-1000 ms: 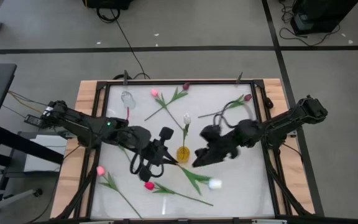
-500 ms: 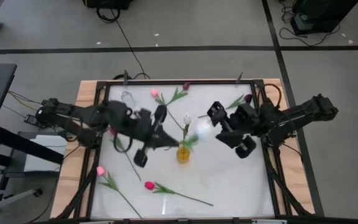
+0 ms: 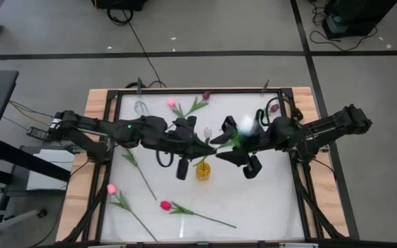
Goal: Sort flowers into vase by color
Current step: Put the white tulip into the yellow flower vase
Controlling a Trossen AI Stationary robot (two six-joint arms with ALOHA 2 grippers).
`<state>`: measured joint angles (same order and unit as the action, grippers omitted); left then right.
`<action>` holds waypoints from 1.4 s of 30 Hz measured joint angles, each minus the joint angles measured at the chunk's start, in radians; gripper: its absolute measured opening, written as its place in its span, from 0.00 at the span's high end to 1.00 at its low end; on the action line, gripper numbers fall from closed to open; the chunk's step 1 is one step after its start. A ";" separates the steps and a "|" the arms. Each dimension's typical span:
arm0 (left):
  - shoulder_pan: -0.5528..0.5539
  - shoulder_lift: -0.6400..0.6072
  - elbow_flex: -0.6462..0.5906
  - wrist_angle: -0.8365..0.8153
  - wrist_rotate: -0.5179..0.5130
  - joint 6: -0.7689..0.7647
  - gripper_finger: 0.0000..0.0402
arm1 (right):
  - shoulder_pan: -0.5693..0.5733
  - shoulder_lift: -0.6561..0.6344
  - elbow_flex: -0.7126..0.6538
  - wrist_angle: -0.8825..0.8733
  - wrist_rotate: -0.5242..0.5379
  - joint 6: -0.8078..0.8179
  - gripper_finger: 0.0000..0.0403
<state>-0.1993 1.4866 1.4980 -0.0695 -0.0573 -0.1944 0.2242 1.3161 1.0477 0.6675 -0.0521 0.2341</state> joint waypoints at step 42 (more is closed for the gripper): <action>-0.112 -0.017 0.001 -0.084 -0.222 0.045 0.99 | 0.038 -0.003 0.000 -0.021 0.105 0.054 0.93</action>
<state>-0.3113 1.4699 1.4990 -0.1532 -0.2796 -0.1490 0.2621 1.3128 1.0473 0.6468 0.0526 0.2884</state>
